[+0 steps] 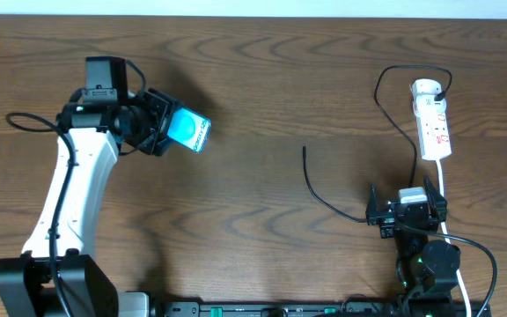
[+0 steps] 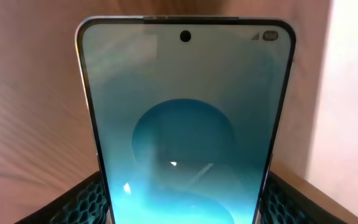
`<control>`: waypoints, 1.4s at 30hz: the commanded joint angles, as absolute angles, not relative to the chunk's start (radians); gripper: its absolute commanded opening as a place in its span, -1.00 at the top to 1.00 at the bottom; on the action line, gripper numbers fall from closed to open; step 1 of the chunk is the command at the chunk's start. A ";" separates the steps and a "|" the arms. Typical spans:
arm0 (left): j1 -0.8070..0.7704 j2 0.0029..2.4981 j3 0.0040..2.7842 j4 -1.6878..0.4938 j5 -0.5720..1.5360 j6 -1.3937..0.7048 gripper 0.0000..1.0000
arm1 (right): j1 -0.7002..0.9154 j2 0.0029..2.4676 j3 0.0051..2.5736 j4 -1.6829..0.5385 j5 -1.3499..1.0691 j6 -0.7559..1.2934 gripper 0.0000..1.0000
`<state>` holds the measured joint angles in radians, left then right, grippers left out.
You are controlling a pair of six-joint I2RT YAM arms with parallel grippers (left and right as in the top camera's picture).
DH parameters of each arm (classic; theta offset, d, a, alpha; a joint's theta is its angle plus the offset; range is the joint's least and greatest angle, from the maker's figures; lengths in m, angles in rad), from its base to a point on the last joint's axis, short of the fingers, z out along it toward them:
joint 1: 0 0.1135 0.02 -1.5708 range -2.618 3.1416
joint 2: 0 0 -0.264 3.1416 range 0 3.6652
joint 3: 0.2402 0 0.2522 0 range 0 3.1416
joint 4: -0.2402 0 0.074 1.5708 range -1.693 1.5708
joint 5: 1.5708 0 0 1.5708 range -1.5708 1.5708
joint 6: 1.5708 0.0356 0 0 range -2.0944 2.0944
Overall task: Plug charger to phone and switch on socket
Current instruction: 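Lift the smartphone with the left gripper and raise it upright, then move the right gripper from the power strip toward the held phone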
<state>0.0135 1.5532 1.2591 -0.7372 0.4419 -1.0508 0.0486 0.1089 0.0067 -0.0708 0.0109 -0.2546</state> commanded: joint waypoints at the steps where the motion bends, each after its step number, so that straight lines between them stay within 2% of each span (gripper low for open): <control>1: -0.031 1.536 1.285 -0.750 0.305 -1.018 0.86 | 0.043 0.106 0.006 -0.075 0.005 -0.248 -0.98; 10: -0.122 1.557 1.285 -0.759 0.191 -1.026 0.86 | 0.043 0.106 0.006 -0.075 0.004 -0.248 -0.98; 23: -0.122 1.693 1.285 -0.747 0.257 -1.029 0.85 | 0.043 0.106 0.006 -0.075 0.005 -0.248 -0.99; 34: -0.122 1.700 1.285 -0.739 0.230 -1.017 0.86 | 0.043 0.106 0.006 -0.073 0.023 -0.252 -0.98; 42: -0.122 1.700 1.285 -0.739 0.219 -1.002 0.86 | 0.043 0.106 0.028 -0.065 -0.089 -0.099 -0.99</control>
